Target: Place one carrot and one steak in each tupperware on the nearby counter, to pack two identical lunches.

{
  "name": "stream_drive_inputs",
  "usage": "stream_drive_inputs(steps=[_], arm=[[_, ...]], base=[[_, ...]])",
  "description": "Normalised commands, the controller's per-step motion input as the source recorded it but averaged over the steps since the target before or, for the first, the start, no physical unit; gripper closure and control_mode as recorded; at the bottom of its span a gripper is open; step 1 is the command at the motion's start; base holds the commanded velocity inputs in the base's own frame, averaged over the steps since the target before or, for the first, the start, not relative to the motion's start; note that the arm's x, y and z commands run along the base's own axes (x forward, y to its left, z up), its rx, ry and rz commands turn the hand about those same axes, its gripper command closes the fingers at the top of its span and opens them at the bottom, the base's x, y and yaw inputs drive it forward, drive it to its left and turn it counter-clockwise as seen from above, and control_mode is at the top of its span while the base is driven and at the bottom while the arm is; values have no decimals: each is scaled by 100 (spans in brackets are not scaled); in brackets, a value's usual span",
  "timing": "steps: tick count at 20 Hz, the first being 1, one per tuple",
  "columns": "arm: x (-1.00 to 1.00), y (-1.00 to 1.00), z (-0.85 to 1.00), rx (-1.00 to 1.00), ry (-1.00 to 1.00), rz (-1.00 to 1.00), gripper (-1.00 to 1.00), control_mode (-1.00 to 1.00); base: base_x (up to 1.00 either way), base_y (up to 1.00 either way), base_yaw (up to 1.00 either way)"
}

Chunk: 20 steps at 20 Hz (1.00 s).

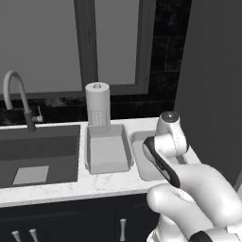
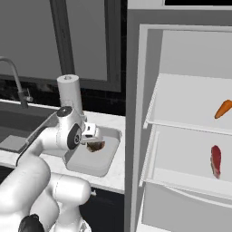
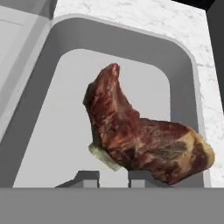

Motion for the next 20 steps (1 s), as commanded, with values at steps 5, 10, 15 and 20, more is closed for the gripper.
stream_drive_inputs(steps=[5,10,15,20], arm=[[63,-4,-41,0,6,0,100,-100],[37,0,-12,0,0,1,100,-100],[-60,22,54,-4,-17,4,100,-100],[-68,29,50,-7,-20,4,-100,-100]], base=[[0,0,0],[0,0,0],[0,0,0],[0,0,0]])
